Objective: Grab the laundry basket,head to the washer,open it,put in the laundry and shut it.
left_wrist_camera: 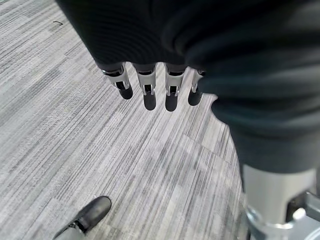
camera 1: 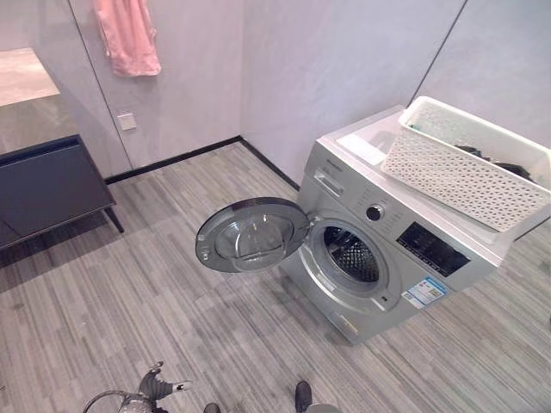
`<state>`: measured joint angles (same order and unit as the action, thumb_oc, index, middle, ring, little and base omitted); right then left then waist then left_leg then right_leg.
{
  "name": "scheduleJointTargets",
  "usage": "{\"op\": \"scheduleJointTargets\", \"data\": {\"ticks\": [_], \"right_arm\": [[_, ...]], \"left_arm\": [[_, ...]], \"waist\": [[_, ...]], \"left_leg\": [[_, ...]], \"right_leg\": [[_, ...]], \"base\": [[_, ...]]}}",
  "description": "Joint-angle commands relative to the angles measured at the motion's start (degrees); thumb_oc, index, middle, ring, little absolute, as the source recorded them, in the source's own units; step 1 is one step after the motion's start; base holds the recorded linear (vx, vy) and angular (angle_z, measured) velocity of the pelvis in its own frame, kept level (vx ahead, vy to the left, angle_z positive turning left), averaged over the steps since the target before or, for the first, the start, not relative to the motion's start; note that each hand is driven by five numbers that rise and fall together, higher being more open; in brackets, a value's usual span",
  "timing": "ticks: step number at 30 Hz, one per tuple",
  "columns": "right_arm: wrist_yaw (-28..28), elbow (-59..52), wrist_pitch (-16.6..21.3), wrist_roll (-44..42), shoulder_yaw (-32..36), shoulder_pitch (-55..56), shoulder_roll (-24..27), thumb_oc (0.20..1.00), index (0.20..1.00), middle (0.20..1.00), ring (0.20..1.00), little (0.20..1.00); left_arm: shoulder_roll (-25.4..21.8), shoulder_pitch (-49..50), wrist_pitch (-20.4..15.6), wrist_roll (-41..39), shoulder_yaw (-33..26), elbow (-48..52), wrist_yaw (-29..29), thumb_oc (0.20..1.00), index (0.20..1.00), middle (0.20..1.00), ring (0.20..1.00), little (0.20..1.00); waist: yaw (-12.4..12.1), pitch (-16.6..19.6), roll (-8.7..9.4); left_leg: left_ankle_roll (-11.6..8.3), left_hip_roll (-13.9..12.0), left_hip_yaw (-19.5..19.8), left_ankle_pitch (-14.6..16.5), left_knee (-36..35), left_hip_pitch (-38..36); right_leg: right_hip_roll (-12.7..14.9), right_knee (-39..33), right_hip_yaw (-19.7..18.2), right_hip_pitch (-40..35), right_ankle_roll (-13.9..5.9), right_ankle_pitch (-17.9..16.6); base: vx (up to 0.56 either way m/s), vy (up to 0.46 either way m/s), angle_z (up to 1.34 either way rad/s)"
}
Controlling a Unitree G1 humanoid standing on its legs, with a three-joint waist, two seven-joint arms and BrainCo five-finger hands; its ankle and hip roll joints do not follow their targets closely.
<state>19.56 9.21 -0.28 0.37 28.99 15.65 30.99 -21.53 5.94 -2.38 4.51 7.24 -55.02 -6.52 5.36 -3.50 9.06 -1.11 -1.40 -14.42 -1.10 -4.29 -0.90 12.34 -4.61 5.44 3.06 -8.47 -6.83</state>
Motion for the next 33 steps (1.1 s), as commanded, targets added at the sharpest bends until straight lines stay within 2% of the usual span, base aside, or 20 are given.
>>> {"op": "scheduleJointTargets", "data": {"ticks": [1, 3, 5, 8, 9, 10, 15, 22, 23, 33], "right_arm": [[-3.04, 1.63, 6.98, -10.79, -0.76, -5.71, 1.66, 1.0, 1.0, 1.0, 1.0, 1.0], [-5.48, 3.46, 7.03, -12.07, -2.65, -2.87, -2.03, 1.0, 1.0, 1.0, 1.0, 1.0], [-7.46, 12.17, 6.94, -12.87, -6.47, -1.91, -5.36, 1.0, 1.0, 1.0, 1.0, 1.0], [-7.58, 19.81, 8.4, -15.08, -8.24, -2.59, -7.41, 1.0, 1.0, 1.0, 1.0, 1.0], [-7.59, 19.87, 8.44, -15.1, -8.26, -2.62, -7.39, 1.0, 1.0, 1.0, 1.0, 1.0], [-8.66, 26.52, 8.89, -16.68, -10.98, -3.84, -8.59, 1.0, 1.0, 1.0, 1.0, 1.0], [-11.25, 41.87, 6.22, -14.52, -19.67, -5.83, -9.54, 1.0, 1.0, 1.0, 1.0, 1.0], [-13.4, 49.53, 4.52, -14.31, -24.02, -6.61, -11.86, 1.0, 1.0, 1.0, 1.0, 1.0], [-12.96, 61.76, 1.78, -5.97, -34.85, -12.85, -11.79, 1.0, 1.0, 1.0, 1.0, 1.0], [-11.05, 61.54, 1.81, -6.32, -33.75, -13.84, -12.21, 1.0, 1.0, 1.0, 1.0, 1.0]], "left_arm": [[0.72, -2.69, -1.57, -1.31, -0.37, -0.22, -1.26, 1.0, 1.0, 1.0, 1.0, 1.0], [0.74, -1.88, -1.62, -1.85, -1.16, 0.0, -1.26, 1.0, 1.0, 1.0, 1.0, 1.0], [1.6, -1.18, -2.41, -3.65, -2.58, -1.01, -1.74, 1.0, 1.0, 1.0, 1.0, 1.0], [2.24, -0.74, -3.02, -4.16, -2.57, -1.94, -2.14, 1.0, 1.0, 1.0, 1.0, 1.0], [2.25, -0.74, -3.03, -4.16, -2.58, -1.95, -2.14, 1.0, 1.0, 1.0, 1.0, 1.0], [2.54, -0.65, -3.32, -4.36, -2.17, -2.5, -2.33, 1.0, 1.0, 1.0, 1.0, 1.0], [3.11, -0.91, -3.63, -3.47, -0.56, -4.32, -2.54, 1.0, 1.0, 1.0, 1.0, 1.0], [3.84, -1.51, -4.11, -2.92, 1.07, -6.54, -2.88, 1.0, 1.0, 1.0, 1.0, 1.0], [6.33, -2.43, -1.39, -2.05, 0.27, -20.68, -3.21, 1.0, 1.0, 1.0, 1.0, 1.0], [6.49, -2.21, -2.01, -2.78, -0.04, -19.8, -3.65, 1.0, 1.0, 1.0, 1.0, 1.0]], "waist": [[-0.63, -3.14, -3.87], [-0.2, -3.02, -3.85], [0.28, -3.05, -4.29], [0.72, -3.23, -4.63], [0.73, -3.24, -4.63], [0.93, -3.42, -4.96], [0.71, -3.7, -5.44], [0.41, -3.63, -5.48], [-2.19, -3.06, -7.74], [-2.72, -3.33, -7.39]], "left_leg": [[2.04, -1.98, 3.94, 7.27, 5.25, -0.18], [1.92, -1.96, 3.53, 6.72, 4.95, 0.03], [1.64, -2.09, 3.23, 6.35, 4.64, -0.08], [1.45, -2.19, 3.08, 6.09, 4.38, -0.22], [1.45, -2.19, 3.08, 6.09, 4.37, -0.23], [1.26, -2.27, 2.94, 5.86, 4.28, -0.27], [0.85, -2.59, 2.59, 5.35, 3.86, -0.61], [0.28, -3.0, 3.04, 4.84, 3.34, -0.95], [-3.58, -7.55, 5.73, 4.23, 2.55, -0.72], [-3.33, -7.21, 5.35, 4.82, 3.23, -1.33]], "right_leg": [[3.35, 6.6, 0.3, -2.96, -3.05, -0.24], [3.37, 6.23, 0.18, -2.5, -2.91, -0.32], [3.35, 5.89, 0.09, -2.41, -2.77, 0.01], [3.2, 5.73, -0.08, -2.32, -2.68, 0.29], [3.2, 5.73, -0.08, -2.33, -2.68, 0.29], [3.05, 5.65, -0.11, -2.24, -2.54, 0.44], [2.64, 4.81, -0.15, -2.5, -2.37, 0.78], [2.18, 4.11, 0.37, -3.1, -2.11, 1.61], [-4.0, 2.53, 5.38, -3.84, 2.89, 9.33], [-2.82, 2.18, 5.76, -4.66, 1.89, 8.18]], "base": [[-0.04, -0.013, -0.02], [-0.03, -0.02, -0.07], [0.0, 0.0, 0.0], [-0.01, -0.006, -0.03], [0.0, 0.0, 0.0], [0.0, 0.0, 0.0], [0.0, -0.006, 0.0], [0.0, -0.028, 0.01], [0.0, 0.0, 0.0], [0.0, 0.037, 0.05]]}}
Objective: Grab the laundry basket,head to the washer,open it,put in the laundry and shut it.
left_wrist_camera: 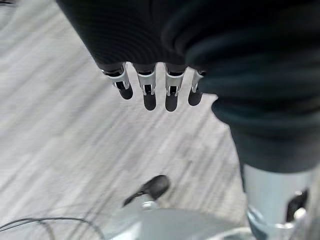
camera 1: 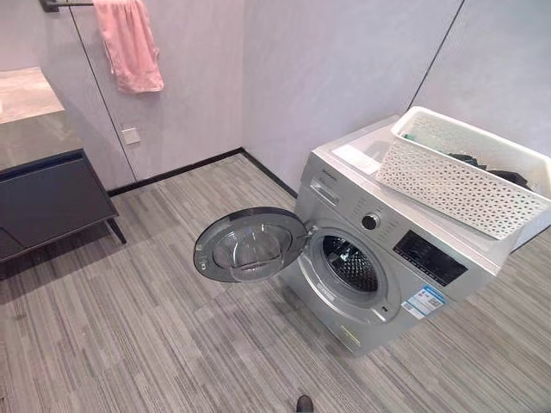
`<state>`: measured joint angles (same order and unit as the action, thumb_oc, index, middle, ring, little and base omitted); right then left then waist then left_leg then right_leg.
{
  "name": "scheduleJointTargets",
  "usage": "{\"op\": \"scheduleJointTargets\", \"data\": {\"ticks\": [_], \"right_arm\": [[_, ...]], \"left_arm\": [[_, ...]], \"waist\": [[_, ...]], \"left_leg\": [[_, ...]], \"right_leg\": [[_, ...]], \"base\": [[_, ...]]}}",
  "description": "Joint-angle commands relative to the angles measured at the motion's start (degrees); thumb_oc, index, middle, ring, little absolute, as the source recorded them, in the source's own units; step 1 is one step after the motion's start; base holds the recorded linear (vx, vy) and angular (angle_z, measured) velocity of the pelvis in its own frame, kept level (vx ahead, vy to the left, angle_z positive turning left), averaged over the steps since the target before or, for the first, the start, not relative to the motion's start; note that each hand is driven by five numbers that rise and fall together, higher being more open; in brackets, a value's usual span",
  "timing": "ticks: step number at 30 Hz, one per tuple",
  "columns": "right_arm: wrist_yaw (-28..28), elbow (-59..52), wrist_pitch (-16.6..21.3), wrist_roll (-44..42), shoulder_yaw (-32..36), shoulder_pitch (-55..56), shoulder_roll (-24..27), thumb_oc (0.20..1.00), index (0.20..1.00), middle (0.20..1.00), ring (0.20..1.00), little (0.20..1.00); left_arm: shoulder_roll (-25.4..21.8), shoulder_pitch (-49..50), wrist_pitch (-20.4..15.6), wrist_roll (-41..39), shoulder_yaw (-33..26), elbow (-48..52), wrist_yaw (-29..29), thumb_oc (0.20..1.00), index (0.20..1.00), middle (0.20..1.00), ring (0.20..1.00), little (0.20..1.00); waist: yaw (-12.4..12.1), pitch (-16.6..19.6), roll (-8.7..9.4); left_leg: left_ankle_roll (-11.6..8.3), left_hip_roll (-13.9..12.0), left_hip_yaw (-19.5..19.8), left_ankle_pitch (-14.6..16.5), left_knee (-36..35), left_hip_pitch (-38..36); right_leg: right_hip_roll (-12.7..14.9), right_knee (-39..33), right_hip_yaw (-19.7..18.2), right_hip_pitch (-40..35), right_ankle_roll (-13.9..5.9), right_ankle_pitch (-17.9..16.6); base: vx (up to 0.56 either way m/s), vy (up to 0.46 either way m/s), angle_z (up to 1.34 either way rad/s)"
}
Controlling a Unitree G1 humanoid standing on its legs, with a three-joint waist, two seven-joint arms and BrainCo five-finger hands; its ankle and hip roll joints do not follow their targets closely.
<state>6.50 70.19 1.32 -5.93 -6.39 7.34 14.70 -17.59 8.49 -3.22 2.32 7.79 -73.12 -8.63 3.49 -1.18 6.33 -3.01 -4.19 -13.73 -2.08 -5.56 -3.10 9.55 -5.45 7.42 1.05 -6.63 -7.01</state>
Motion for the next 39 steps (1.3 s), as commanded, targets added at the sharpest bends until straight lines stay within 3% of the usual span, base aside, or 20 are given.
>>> {"op": "scheduleJointTargets", "data": {"ticks": [1, 7, 8, 9, 11, 14, 15, 18, 21, 23, 25, 26, 27, 28, 29, 31, 33, 34, 37, 39], "right_arm": [[2.25, 0.59, 0.2, -0.23, 1.87, -5.66, 4.16, 1.0, 1.0, 1.0, 1.0, 1.0], [4.04, -2.65, 1.09, -5.42, 5.46, -8.09, 5.14, 1.0, 1.0, 1.0, 1.0, 1.0], [4.49, -4.13, 1.37, -6.97, 6.7, -8.43, 5.56, 1.0, 1.0, 1.0, 1.0, 1.0], [5.65, -9.63, 2.2, -9.62, 8.41, -9.39, 6.89, 1.0, 1.0, 1.0, 1.0, 1.0], [6.39, -12.35, 2.62, -10.94, 9.38, -9.57, 7.32, 1.0, 1.0, 1.0, 1.0, 1.0], [9.3, -19.93, 3.77, -11.83, 12.03, -9.78, 8.7, 1.0, 1.0, 1.0, 1.0, 1.0], [10.73, -25.86, 3.88, -10.69, 13.86, -8.73, 9.74, 1.0, 1.0, 1.0, 1.0, 1.0], [11.84, -32.32, 4.44, -9.91, 16.03, -6.62, 9.99, 1.0, 1.0, 1.0, 1.0, 1.0], [11.64, -38.65, 4.72, -8.1, 17.96, -2.54, 10.89, 1.0, 1.0, 1.0, 1.0, 1.0], [11.22, -42.11, 4.94, -8.31, 18.52, -1.92, 11.29, 1.0, 1.0, 1.0, 1.0, 1.0], [11.1, -44.61, 5.34, -7.72, 18.3, -1.47, 12.11, 1.0, 1.0, 1.0, 1.0, 1.0], [10.79, -46.72, 5.34, -7.23, 18.19, -1.29, 12.72, 1.0, 1.0, 1.0, 1.0, 1.0], [10.79, -46.77, 5.31, -7.22, 18.2, -1.29, 12.67, 1.0, 1.0, 1.0, 1.0, 1.0], [12.03, -50.68, 5.35, -5.72, 18.6, -0.75, 13.68, 1.0, 1.0, 1.0, 1.0, 1.0], [13.33, -51.79, 5.75, -4.94, 19.27, -0.47, 14.11, 1.0, 1.0, 1.0, 1.0, 1.0], [16.19, -56.63, 6.76, -3.7, 21.52, -0.5, 14.79, 1.0, 1.0, 1.0, 1.0, 1.0], [18.48, -61.11, 7.93, -2.94, 24.2, 0.03, 14.63, 1.0, 1.0, 1.0, 1.0, 1.0], [22.23, -67.95, 10.74, -0.61, 29.86, 0.18, 14.4, 1.0, 1.0, 1.0, 1.0, 1.0], [27.79, -76.13, 11.64, 6.01, 36.73, -1.21, 16.08, 1.0, 1.0, 1.0, 1.0, 1.0], [29.85, -81.29, 8.73, 14.28, 41.63, -2.01, 20.44, 1.0, 1.0, 1.0, 1.0, 1.0]], "left_arm": [[2.53, -4.66, -1.17, -0.6, -0.65, -1.68, -1.61, 1.0, 1.0, 1.0, 1.0, 1.0], [2.64, -4.66, -1.28, -1.0, -0.44, -1.2, -1.84, 1.0, 1.0, 1.0, 1.0, 1.0], [2.49, -4.69, -1.14, -0.71, 0.05, -0.9, -1.66, 1.0, 1.0, 1.0, 1.0, 1.0], [1.69, -4.43, -0.74, 0.53, 1.14, -0.29, -1.05, 1.0, 1.0, 1.0, 1.0, 1.0], [1.51, -4.11, -0.66, 0.97, 1.32, -0.61, -1.09, 1.0, 1.0, 1.0, 1.0, 1.0], [0.94, -4.36, -0.56, 0.93, -0.05, -0.81, -1.38, 1.0, 1.0, 1.0, 1.0, 1.0], [0.92, -5.01, -0.66, 1.16, -0.59, -0.57, -1.58, 1.0, 1.0, 1.0, 1.0, 1.0], [1.02, -5.59, -1.02, 1.18, -1.24, -0.24, -2.15, 1.0, 1.0, 1.0, 1.0, 1.0], [1.06, -5.62, -1.31, 1.15, -2.43, 0.37, -2.66, 1.0, 1.0, 1.0, 1.0, 1.0], [0.89, -5.4, -1.22, 0.39, -3.65, 0.81, -2.68, 1.0, 1.0, 1.0, 1.0, 1.0], [1.1, -5.23, -0.9, -0.9, -4.44, 1.61, -2.54, 1.0, 1.0, 1.0, 1.0, 1.0], [1.08, -5.12, -0.72, -1.31, -4.35, 2.74, -2.46, 1.0, 1.0, 1.0, 1.0, 1.0], [1.04, -5.12, -0.7, -1.31, -4.35, 2.77, -2.45, 1.0, 1.0, 1.0, 1.0, 1.0], [0.64, -5.14, -0.31, -1.53, -3.96, 5.0, -2.36, 1.0, 1.0, 1.0, 1.0, 1.0], [0.73, -5.0, -0.36, -1.4, -3.8, 5.86, -2.56, 1.0, 1.0, 1.0, 1.0, 1.0], [1.18, -5.31, -0.25, -1.13, -3.6, 6.44, -2.9, 1.0, 1.0, 1.0, 1.0, 1.0], [1.61, -5.59, -0.31, -0.98, -3.31, 5.86, -3.39, 1.0, 1.0, 1.0, 1.0, 1.0], [2.38, -5.39, -0.5, -0.34, -3.42, 4.71, -4.23, 1.0, 1.0, 1.0, 1.0, 1.0], [2.9, -4.21, -0.83, 0.72, -3.07, 5.3, -4.67, 1.0, 1.0, 1.0, 1.0, 1.0], [3.05, -3.15, -0.96, 2.74, -3.23, 3.6, -3.97, 1.0, 1.0, 1.0, 1.0, 1.0]], "waist": [[-0.94, -5.83, -4.5], [-1.35, -7.23, -4.36], [-1.34, -7.53, -4.75], [0.17, -10.31, -6.15], [0.72, -10.97, -6.43], [1.97, -11.2, -7.03], [3.15, -11.3, -7.18], [5.1, -11.48, -7.36], [6.93, -10.41, -6.65], [6.99, -9.35, -6.15], [6.42, -8.98, -6.45], [5.99, -9.03, -5.72], [6.16, -8.84, -5.65], [5.15, -9.67, -4.23], [4.84, -10.0, -3.91], [4.6, -10.22, -3.49], [4.65, -10.3, -2.77], [5.2, -9.62, -2.81], [3.58, -9.08, -3.28], [2.75, -7.93, -4.41]], "left_leg": [[-1.31, -4.29, 4.69, 6.38, 5.49, 1.19], [0.93, -2.73, 4.59, 9.95, 11.17, 4.04], [1.9, -2.34, 4.57, 10.21, 10.85, 3.85], [3.99, -1.78, 4.41, 11.5, 10.28, 1.33], [4.2, -1.54, 4.31, 11.9, 10.0, 0.21], [3.28, -1.75, 3.97, 13.81, 8.31, -3.56], [2.07, -2.29, 4.85, 14.85, 8.08, -5.35], [1.08, -3.42, 5.67, 16.26, 7.45, -8.54], [0.09, -4.22, 6.95, 17.74, 6.83, -12.76], [-1.34, -6.26, 7.51, 14.98, 8.63, -13.67], [-2.85, -10.0, 8.4, 6.66, 18.58, -8.52], [-2.33, -11.28, 9.51, 3.27, 26.76, -4.33], [-2.37, -11.22, 9.77, 3.15, 26.95, -3.84], [-0.15, -13.34, 9.55, 0.06, 37.14, 1.65], [0.54, -15.07, 7.84, -0.29, 38.41, 2.25], [0.22, -16.61, 4.39, 1.97, 37.54, 4.1], [0.75, -15.98, 2.42, 2.16, 35.42, 6.13], [-0.33, -15.8, 1.37, 3.38, 28.38, 7.65], [-2.33, -13.2, 5.06, 0.89, 16.56, 10.78], [-3.22, -11.9, 8.19, 1.2, 11.64, 9.64]], "right_leg": [[0.24, 2.99, 3.77, -2.67, -0.1, 8.09], [2.37, 5.61, 2.2, -0.63, -1.14, 7.75], [2.7, 10.38, 1.63, 1.12, -1.13, 8.77], [1.76, 27.23, -1.95, 9.34, -2.5, 8.11], [1.94, 29.63, -2.82, 12.08, -3.1, 6.59], [4.93, 22.44, -2.18, 15.82, -3.06, 5.77], [6.57, 14.41, -2.97, 16.28, -3.41, 4.85], [7.66, 8.19, -5.67, 17.39, -4.36, 2.76], [6.19, 8.67, -9.81, 17.16, -4.86, 2.29], [3.35, 11.84, -10.58, 16.7, -4.58, 2.6], [-0.35, 12.94, -10.11, 14.28, -2.38, 4.33], [-1.81, 12.46, -9.65, 12.33, -0.7, 5.25], [-1.7, 12.31, -9.51, 12.52, -0.64, 5.04], [-3.37, 11.43, -8.2, 8.94, 2.47, 7.04], [-4.36, 11.14, -7.87, 7.16, 3.66, 8.18], [-4.76, 10.58, -7.31, 4.16, 4.11, 10.46], [-4.11, 10.29, -6.74, 3.79, 4.39, 9.62], [-3.63, 9.63, -6.2, 2.41, 3.61, 10.23], [-3.47, 9.36, -6.03, 0.05, 2.78, 12.12], [-3.79, 9.38, -6.18, -1.75, 1.72, 13.16]], "base": [[0.0, 0.034, 0.16], [0.02, 0.107, 0.01], [0.06, 0.258, -0.12], [0.05, 0.256, -0.16], [0.13, 0.129, -0.48], [0.33, -0.101, -0.61], [0.35, -0.18, -0.22], [0.4, -0.22, 0.03], [0.37, -0.26, 0.26], [0.36, -0.389, 0.6], [0.21, -0.471, 0.43], [0.12, -0.388, 0.14], [0.15, -0.516, 0.08], [0.16, -0.422, 0.08], [0.24, -0.507, 0.14], [0.26, -0.215, 0.06], [0.18, -0.063, 0.23], [0.27, 0.038, 0.21], [0.33, 0.093, -0.02], [0.34, 0.162, -0.28]]}}
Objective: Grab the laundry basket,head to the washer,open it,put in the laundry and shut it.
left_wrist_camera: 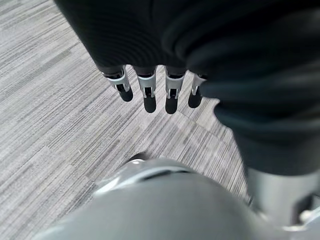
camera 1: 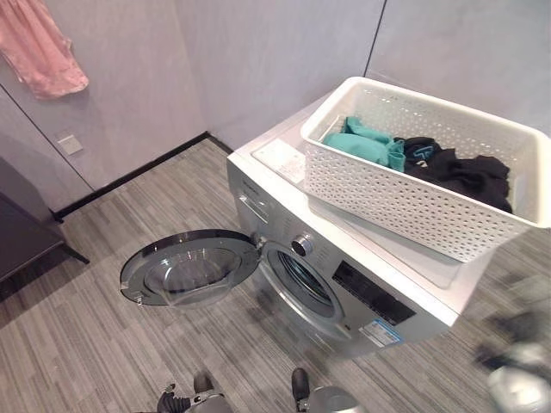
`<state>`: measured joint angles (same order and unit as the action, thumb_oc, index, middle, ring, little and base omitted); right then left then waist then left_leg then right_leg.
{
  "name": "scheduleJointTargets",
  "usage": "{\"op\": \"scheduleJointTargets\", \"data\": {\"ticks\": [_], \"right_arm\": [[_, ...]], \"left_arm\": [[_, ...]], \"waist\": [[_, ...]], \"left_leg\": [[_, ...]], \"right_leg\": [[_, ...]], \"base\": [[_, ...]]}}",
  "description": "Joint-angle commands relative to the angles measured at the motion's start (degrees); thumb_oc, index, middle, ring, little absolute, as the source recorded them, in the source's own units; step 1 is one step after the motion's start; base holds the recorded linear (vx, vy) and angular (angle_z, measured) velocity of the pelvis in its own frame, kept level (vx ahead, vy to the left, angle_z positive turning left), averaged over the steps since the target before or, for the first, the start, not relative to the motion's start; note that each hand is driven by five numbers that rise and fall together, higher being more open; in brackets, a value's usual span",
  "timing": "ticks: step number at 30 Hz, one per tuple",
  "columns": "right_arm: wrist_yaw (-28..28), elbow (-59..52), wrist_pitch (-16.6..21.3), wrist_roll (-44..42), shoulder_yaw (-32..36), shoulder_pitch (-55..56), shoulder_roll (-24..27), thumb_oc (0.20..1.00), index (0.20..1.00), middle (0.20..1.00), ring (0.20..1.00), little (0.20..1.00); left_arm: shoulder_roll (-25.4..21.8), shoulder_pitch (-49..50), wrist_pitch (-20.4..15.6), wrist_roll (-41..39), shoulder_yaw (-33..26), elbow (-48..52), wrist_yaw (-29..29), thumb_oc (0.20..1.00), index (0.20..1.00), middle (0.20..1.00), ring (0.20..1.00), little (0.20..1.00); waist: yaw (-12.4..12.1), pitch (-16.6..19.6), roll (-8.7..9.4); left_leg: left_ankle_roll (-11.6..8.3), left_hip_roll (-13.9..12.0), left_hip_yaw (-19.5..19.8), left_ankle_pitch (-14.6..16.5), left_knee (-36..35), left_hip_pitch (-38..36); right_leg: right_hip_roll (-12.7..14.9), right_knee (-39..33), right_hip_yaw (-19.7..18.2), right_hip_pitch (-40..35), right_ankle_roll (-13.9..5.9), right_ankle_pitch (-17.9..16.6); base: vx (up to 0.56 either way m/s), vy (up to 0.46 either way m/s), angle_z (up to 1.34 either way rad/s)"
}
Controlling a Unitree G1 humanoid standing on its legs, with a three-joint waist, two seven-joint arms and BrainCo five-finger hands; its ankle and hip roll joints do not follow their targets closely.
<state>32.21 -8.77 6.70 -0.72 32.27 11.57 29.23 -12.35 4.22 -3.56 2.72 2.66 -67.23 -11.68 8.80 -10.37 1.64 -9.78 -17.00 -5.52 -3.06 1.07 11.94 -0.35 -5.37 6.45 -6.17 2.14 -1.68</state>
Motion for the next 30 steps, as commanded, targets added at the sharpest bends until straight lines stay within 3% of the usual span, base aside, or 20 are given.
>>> {"op": "scheduleJointTargets", "data": {"ticks": [1, 6, 9, 12, 14, 16, 17, 20, 22, 23, 24, 25, 27, 30], "right_arm": [[4.34, -2.96, 2.44, 10.24, 4.16, -6.45, 7.23, 1.0, 1.0, 1.0, 1.0, 1.0], [6.11, 0.03, -2.55, 12.5, 5.5, -15.42, 20.13, 1.0, 1.0, 1.0, 1.0, 1.0], [3.76, 4.28, -4.32, 10.46, 1.62, -21.2, 27.78, 1.0, 1.0, 1.0, 1.0, 1.0], [-1.64, 11.82, -7.08, 11.47, -4.52, -28.13, 37.49, 1.0, 1.0, 1.0, 1.0, 1.0], [-5.04, 15.29, -7.69, 9.61, -8.98, -32.11, 41.36, 1.0, 1.0, 1.0, 1.0, 1.0], [-10.45, 19.43, -10.08, 14.1, -16.81, -39.12, 47.99, 1.0, 1.0, 1.0, 1.0, 1.0], [-14.22, 23.3, -10.7, 11.95, -19.16, -40.9, 50.39, 1.0, 1.0, 1.0, 1.0, 1.0], [-17.19, 26.97, -10.17, 8.87, -25.34, -47.67, 51.95, 1.0, 1.0, 1.0, 1.0, 1.0], [-24.69, 34.87, -8.09, 4.48, -37.1, -56.08, 56.09, 1.0, 1.0, 1.0, 1.0, 1.0], [-26.53, 37.93, -7.72, 2.27, -44.61, -63.42, 57.25, 1.0, 1.0, 1.0, 1.0, 1.0], [-30.23, 39.96, -7.43, -0.34, -47.72, -65.5, 58.98, 1.0, 1.0, 1.0, 1.0, 1.0], [-34.48, 43.87, -6.95, -2.72, -57.72, -73.52, 60.86, 1.0, 1.0, 1.0, 1.0, 1.0], [-37.17, 44.68, -6.52, -3.74, -63.82, -77.62, 61.74, 1.0, 1.0, 1.0, 1.0, 1.0], [-41.2, 45.47, -5.38, -5.26, -78.88, -89.19, 63.64, 1.0, 1.0, 1.0, 1.0, 1.0]], "left_arm": [[-2.39, 1.24, -0.54, 3.0, 1.72, -2.75, -0.96, 1.0, 1.0, 1.0, 1.0, 1.0], [-4.73, 1.88, 0.07, 4.22, 2.23, -4.29, -0.22, 1.0, 1.0, 1.0, 1.0, 1.0], [-5.82, 1.8, 0.19, 3.08, 2.56, -4.2, 0.0, 1.0, 1.0, 1.0, 1.0, 1.0], [-6.54, 1.37, 0.04, 2.45, 3.69, -3.76, 1.14, 1.0, 1.0, 1.0, 1.0, 1.0], [-7.26, 1.13, -0.13, 1.72, 5.23, -3.46, 1.83, 1.0, 1.0, 1.0, 1.0, 1.0], [-8.11, 0.9, -0.37, 0.9, 4.85, -2.96, 2.68, 1.0, 1.0, 1.0, 1.0, 1.0], [-8.59, 1.12, -0.35, 0.43, 4.72, -2.6, 2.59, 1.0, 1.0, 1.0, 1.0, 1.0], [-8.1, 1.0, -0.22, -0.33, 5.22, -3.37, 3.3, 1.0, 1.0, 1.0, 1.0, 1.0], [-8.0, 0.98, -0.44, -1.55, 5.45, -4.84, 4.6, 1.0, 1.0, 1.0, 1.0, 1.0], [-7.44, 1.31, -0.51, -1.69, 5.26, -5.02, 5.0, 1.0, 1.0, 1.0, 1.0, 1.0], [-7.86, 1.5, -0.54, -1.82, 6.14, -5.06, 6.03, 1.0, 1.0, 1.0, 1.0, 1.0], [-7.72, 1.75, -0.51, -2.12, 6.87, -5.07, 7.36, 1.0, 1.0, 1.0, 1.0, 1.0], [-7.56, 2.01, -0.56, -2.43, 6.81, -5.08, 7.98, 1.0, 1.0, 1.0, 1.0, 1.0], [-5.88, 2.97, -0.68, -3.06, 6.37, -5.04, 9.31, 1.0, 1.0, 1.0, 1.0, 1.0]], "waist": [[-2.76, 1.69, 0.2], [-4.77, 3.71, 0.78], [-5.73, 3.94, 1.58], [-6.21, 3.4, 2.18], [-6.21, 2.88, 2.76], [-6.16, 2.74, 3.32], [-5.99, 2.55, 3.68], [-6.08, 3.03, 4.22], [-6.66, 4.3, 5.39], [-6.11, 4.63, 5.03], [-6.52, 4.98, 5.64], [-6.49, 5.45, 5.82], [-6.27, 5.64, 5.88], [-5.44, 6.19, 5.02]], "left_leg": [[3.3, 1.17, 0.05, 2.19, 5.74, -5.64], [4.16, 3.29, -1.81, 5.52, 5.64, -8.52], [5.43, 5.18, -3.18, 7.26, 5.42, -10.24], [7.1, 6.97, -4.22, 8.56, 4.75, -12.01], [7.51, 7.18, -4.09, 8.78, 4.71, -12.36], [7.39, 7.4, -5.23, 9.17, 3.69, -13.48], [6.94, 7.2, -4.91, 9.2, 3.98, -13.71], [6.36, 6.56, -5.06, 8.22, 3.71, -13.54], [4.65, 4.86, -5.18, 6.27, 1.68, -14.5], [4.22, 4.41, -5.12, 5.66, 0.81, -14.96], [3.51, 3.78, -5.04, 4.93, 0.27, -15.0], [2.78, 3.16, -4.84, 4.02, -0.82, -15.16], [2.36, 2.8, -4.79, 3.59, -1.27, -15.29], [1.46, 2.05, -5.14, 2.64, -2.4, -15.55]], "right_leg": [[6.43, 9.12, -5.17, 5.15, -7.07, 7.7], [9.49, 7.14, -6.83, 4.33, -8.99, 6.01], [11.13, 7.45, -7.78, 5.32, -10.29, 4.55], [11.79, 12.6, -9.08, 7.89, -11.41, 4.27], [11.24, 15.28, -9.24, 9.33, -11.81, 4.1], [12.38, 13.29, -7.77, 10.24, -12.2, 1.99], [12.4, 12.39, -7.16, 9.95, -12.1, 2.42], [12.25, 9.81, -6.75, 9.62, -12.04, 1.58], [11.12, 6.71, -5.81, 7.78, -11.44, 1.58], [10.82, 5.86, -5.38, 7.03, -11.31, 1.68], [10.4, 5.39, -4.87, 6.48, -11.11, 2.21], [9.81, 4.67, -4.29, 5.79, -10.94, 2.61], [9.5, 4.47, -4.01, 5.56, -10.8, 2.9], [8.88, 3.56, -3.51, 4.81, -10.66, 3.46]], "base": [[0.27, 0.138, -0.16], [0.17, 0.18, -0.5], [0.07, 0.196, -0.32], [0.01, 0.151, -0.25], [0.0, 0.057, -0.2], [0.0, -0.036, -0.26], [-0.04, -0.071, -0.2], [0.01, -0.088, 0.06], [0.1, -0.14, 0.15], [0.08, -0.109, 0.05], [0.07, -0.106, 0.13], [0.04, -0.081, 0.16], [0.02, -0.049, 0.13], [0.02, -0.033, 0.07]]}}
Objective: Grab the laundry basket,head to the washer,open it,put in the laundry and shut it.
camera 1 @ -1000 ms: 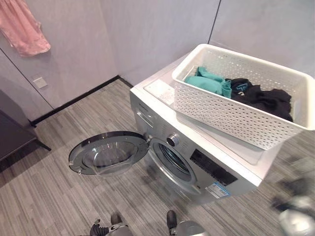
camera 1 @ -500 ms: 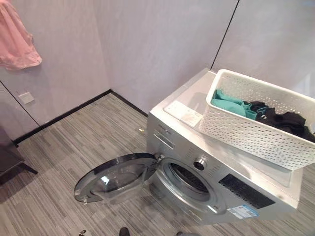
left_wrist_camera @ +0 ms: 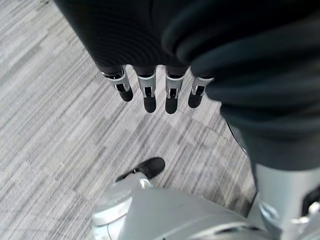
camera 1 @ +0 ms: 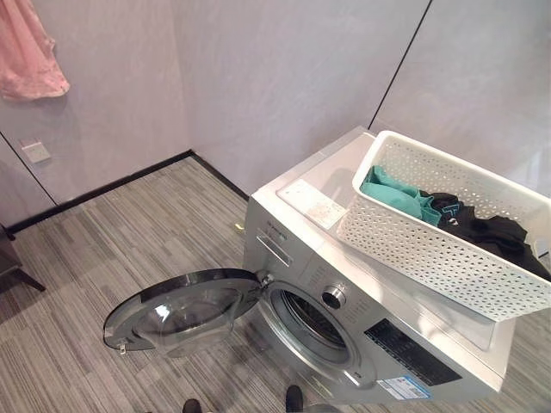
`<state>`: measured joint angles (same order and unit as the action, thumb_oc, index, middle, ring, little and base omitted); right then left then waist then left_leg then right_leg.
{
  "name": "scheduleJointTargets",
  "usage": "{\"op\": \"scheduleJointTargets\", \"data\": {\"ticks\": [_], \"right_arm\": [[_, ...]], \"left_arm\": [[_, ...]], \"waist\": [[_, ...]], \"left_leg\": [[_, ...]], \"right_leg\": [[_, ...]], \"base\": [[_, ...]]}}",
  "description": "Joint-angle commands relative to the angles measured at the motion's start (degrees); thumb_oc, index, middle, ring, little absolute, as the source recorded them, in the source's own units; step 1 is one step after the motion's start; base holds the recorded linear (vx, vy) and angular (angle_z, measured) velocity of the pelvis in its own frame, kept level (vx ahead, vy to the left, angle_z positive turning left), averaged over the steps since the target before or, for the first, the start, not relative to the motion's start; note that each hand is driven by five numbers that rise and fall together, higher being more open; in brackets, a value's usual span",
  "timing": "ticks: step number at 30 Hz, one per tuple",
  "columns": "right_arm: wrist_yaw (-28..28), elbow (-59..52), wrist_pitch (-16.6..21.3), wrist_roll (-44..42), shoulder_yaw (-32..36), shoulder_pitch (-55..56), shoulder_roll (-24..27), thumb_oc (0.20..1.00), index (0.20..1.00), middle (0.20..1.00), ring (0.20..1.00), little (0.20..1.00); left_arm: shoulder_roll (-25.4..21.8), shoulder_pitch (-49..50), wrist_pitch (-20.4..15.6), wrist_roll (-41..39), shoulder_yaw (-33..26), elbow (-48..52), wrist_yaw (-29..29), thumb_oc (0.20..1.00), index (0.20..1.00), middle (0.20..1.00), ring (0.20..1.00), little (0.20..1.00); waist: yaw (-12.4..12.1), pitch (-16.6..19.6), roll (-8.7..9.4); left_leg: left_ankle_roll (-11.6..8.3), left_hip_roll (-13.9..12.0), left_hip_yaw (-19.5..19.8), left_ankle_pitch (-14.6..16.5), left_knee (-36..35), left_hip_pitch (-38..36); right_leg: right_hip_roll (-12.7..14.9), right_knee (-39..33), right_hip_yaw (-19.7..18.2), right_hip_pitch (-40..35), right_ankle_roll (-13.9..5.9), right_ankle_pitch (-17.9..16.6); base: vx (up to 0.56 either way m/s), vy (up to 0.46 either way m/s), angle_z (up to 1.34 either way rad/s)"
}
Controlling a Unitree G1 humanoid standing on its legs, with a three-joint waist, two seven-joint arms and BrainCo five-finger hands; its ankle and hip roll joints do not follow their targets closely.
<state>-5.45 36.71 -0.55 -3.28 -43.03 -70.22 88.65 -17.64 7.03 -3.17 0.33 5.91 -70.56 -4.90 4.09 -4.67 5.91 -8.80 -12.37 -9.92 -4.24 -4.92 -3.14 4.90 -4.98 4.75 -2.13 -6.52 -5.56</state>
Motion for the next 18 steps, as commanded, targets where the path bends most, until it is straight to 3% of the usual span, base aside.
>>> {"op": "scheduleJointTargets", "data": {"ticks": [1, 4, 7, 10, 11, 13, 15, 17, 18], "right_arm": [[-4.48, -1.27, 2.13, -3.22, -4.94, -7.89, 5.09, 1.0, 1.0, 1.0, 1.0, 1.0], [-7.02, -5.4, 3.51, -4.68, -7.35, -6.48, 7.61, 1.0, 1.0, 1.0, 1.0, 1.0], [-8.96, -11.1, 4.25, -4.44, -3.8, 0.5, 10.31, 1.0, 1.0, 1.0, 1.0, 1.0], [-10.01, -17.59, 5.71, -5.89, 4.97, 10.06, 13.66, 1.0, 1.0, 1.0, 1.0, 1.0], [-10.57, -19.88, 6.12, -6.2, 11.32, 16.28, 15.18, 1.0, 1.0, 1.0, 1.0, 1.0], [-13.08, -22.7, 6.71, -7.07, 13.37, 20.88, 16.49, 1.0, 1.0, 1.0, 1.0, 1.0], [-14.49, -24.0, 6.72, -6.84, 15.68, 25.12, 15.39, 1.0, 1.0, 1.0, 1.0, 1.0], [-15.72, -25.09, 6.58, -4.93, 25.19, 38.18, 11.75, 1.0, 1.0, 1.0, 1.0, 1.0], [-16.03, -25.59, 6.58, -4.57, 34.28, 47.99, 10.14, 1.0, 1.0, 1.0, 1.0, 1.0]], "left_arm": [[-0.11, 0.37, -1.09, -0.68, 2.9, -1.72, 2.66, 1.0, 1.0, 1.0, 1.0, 1.0], [1.99, 0.85, -1.14, -1.1, 1.95, -1.83, 3.23, 1.0, 1.0, 1.0, 1.0, 1.0], [3.55, 1.26, -1.16, -0.5, 1.06, -1.78, 3.64, 1.0, 1.0, 1.0, 1.0, 1.0], [5.08, 1.76, -1.4, -0.33, -0.78, -1.72, 3.98, 1.0, 1.0, 1.0, 1.0, 1.0], [5.68, 2.2, -1.56, -0.34, -2.13, -1.54, 4.15, 1.0, 1.0, 1.0, 1.0, 1.0], [7.34, 3.48, -1.92, -0.26, -4.2, -0.86, 4.59, 1.0, 1.0, 1.0, 1.0, 1.0], [7.51, 3.71, -1.98, -0.17, -4.77, -0.6, 4.92, 1.0, 1.0, 1.0, 1.0, 1.0], [6.29, 3.47, -1.95, -0.06, -4.76, -0.31, 5.24, 1.0, 1.0, 1.0, 1.0, 1.0], [5.03, 3.19, -1.96, 0.12, -4.23, -0.28, 5.34, 1.0, 1.0, 1.0, 1.0, 1.0]], "waist": [[-0.51, 0.59, 0.47], [0.17, 0.77, -0.64], [0.89, 1.1, -1.52], [2.3, 1.56, -2.46], [3.36, 2.06, -2.77], [5.46, 3.0, -3.54], [6.0, 3.14, -3.3], [5.98, 3.15, -1.76], [5.32, 2.98, -0.57]], "left_leg": [[0.33, -2.68, -0.86, 3.69, 3.47, -0.51], [-0.04, -3.0, -1.09, 3.26, 2.93, -0.64], [-0.28, -3.15, -1.41, 3.2, 2.56, -0.82], [-0.3, -3.06, -1.81, 3.52, 2.56, -1.01], [-0.23, -2.94, -2.03, 3.72, 2.53, -1.05], [0.0, -2.61, -2.59, 4.2, 2.54, -1.12], [0.14, -2.46, -2.97, 4.44, 2.48, -1.26], [0.33, -2.26, -3.46, 4.69, 2.39, -1.51], [0.4, -2.17, -3.59, 4.73, 2.37, -1.61]], "right_leg": [[3.56, 2.95, -1.71, 0.7, -2.02, 7.38], [3.17, 2.51, -1.69, 0.32, -2.01, 7.72], [3.12, 2.18, -1.68, 0.1, -2.13, 7.8], [3.3, 2.1, -2.09, 0.13, -2.41, 7.57], [3.53, 1.95, -2.21, 0.27, -2.61, 7.25], [4.1, 1.93, -2.77, 0.95, -3.11, 6.48], [4.3, 1.88, -3.25, 1.43, -3.3, 6.11], [4.51, 1.89, -3.76, 1.77, -3.45, 5.75], [4.61, 1.84, -3.85, 1.85, -3.53, 5.67]], "base": [[0.0, 0.0, 0.0], [0.0, 0.0, 0.0], [0.0, 0.007, 0.03], [0.0, 0.036, -0.01], [0.0, 0.065, -0.09], [-0.02, 0.057, -0.15], [-0.02, 0.033, -0.24], [-0.01, 0.028, -0.29], [0.0, 0.016, -0.19]]}}
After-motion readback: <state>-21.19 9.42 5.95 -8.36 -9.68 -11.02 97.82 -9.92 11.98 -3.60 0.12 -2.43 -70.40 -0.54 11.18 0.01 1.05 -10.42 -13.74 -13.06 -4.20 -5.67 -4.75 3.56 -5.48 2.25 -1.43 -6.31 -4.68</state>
